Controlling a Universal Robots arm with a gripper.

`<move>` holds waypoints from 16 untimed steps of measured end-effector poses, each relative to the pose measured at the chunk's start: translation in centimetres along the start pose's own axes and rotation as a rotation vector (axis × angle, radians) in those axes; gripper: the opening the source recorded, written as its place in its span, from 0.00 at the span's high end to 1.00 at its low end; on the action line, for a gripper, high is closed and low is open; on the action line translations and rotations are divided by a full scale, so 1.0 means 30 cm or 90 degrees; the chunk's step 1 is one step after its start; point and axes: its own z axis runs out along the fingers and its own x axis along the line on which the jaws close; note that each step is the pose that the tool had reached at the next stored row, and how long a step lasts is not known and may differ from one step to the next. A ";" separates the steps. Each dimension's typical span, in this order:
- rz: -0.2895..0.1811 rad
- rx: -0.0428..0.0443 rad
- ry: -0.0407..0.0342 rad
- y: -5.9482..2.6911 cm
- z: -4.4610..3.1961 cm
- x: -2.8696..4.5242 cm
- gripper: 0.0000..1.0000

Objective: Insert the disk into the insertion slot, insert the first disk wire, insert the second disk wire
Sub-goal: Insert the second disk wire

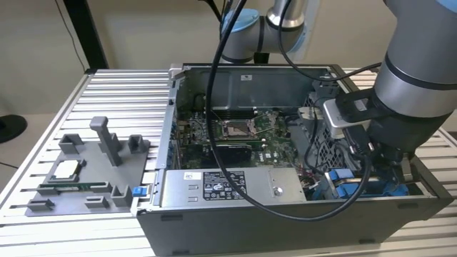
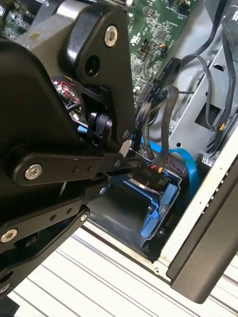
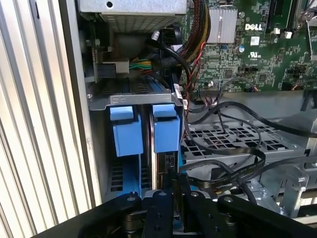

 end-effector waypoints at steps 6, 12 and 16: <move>0.000 -0.0001 0.0003 0.005 0.007 0.001 1.00; 0.000 -0.0003 0.0005 -0.002 -0.017 -0.009 0.00; 0.000 -0.0003 0.0004 -0.018 -0.075 -0.019 0.00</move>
